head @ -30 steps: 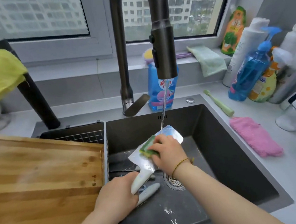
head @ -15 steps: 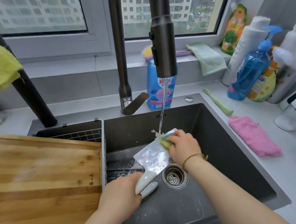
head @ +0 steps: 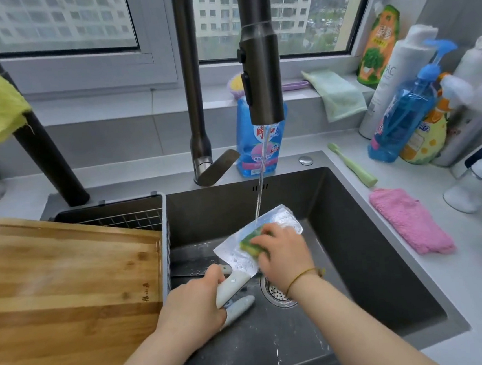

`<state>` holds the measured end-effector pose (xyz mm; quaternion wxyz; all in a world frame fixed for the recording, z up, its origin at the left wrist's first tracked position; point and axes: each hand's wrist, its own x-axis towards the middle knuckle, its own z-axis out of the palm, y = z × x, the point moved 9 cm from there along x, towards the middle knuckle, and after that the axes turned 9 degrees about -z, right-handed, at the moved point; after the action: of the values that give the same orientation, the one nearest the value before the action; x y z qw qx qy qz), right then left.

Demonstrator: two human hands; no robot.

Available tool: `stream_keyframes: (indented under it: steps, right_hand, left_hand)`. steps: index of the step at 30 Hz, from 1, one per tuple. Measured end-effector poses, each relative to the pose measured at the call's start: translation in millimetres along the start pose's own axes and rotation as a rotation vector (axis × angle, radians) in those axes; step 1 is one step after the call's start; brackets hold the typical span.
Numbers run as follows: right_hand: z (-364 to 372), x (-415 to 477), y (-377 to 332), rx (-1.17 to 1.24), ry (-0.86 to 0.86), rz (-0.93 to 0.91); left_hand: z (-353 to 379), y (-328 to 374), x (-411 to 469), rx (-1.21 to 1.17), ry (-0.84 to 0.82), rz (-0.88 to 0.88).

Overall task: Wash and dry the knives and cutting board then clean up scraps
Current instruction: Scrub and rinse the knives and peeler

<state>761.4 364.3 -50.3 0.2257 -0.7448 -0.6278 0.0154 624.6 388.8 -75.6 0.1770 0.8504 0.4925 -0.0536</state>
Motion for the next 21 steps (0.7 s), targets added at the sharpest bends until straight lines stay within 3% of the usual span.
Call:
stream_keyframes:
  steps: [2, 4, 8, 9, 13, 15, 18, 19, 21]
  right_hand:
    - [7, -10, -27, -0.012, 0.011, -0.219]
    - [1, -10, -20, -0.017, 0.031, -0.241]
    - [-27, -9, 52, -0.054, 0.139, 0.203]
    - [-28, -12, 52, -0.047, 0.152, 0.224]
    - [-13, -16, -10, -0.059, 0.129, -0.156]
    - [-9, -15, -10, -0.112, 0.074, -0.203]
    - [-35, -13, 45, -0.109, 0.210, 0.092]
    - [-44, -17, 65, -0.055, 0.251, 0.250]
    - [-52, -27, 80, 0.015, 0.342, 0.349]
  left_hand:
    - [-2, -4, 0, 0.011, 0.018, -0.007]
    - [-4, -6, -1, 0.008, 0.029, -0.009]
    - [-8, -4, -4, -0.002, 0.077, 0.012]
    - [-8, -3, -3, -0.008, 0.083, 0.015]
    - [-8, -4, 1, 0.001, 0.077, -0.004]
    - [-5, -8, 0, -0.020, 0.056, -0.022]
    - [2, -12, -2, -0.132, -0.015, -0.045]
    - [6, -15, -2, -0.265, -0.063, -0.070]
    - [14, -20, 1, -0.671, -0.207, -0.153]
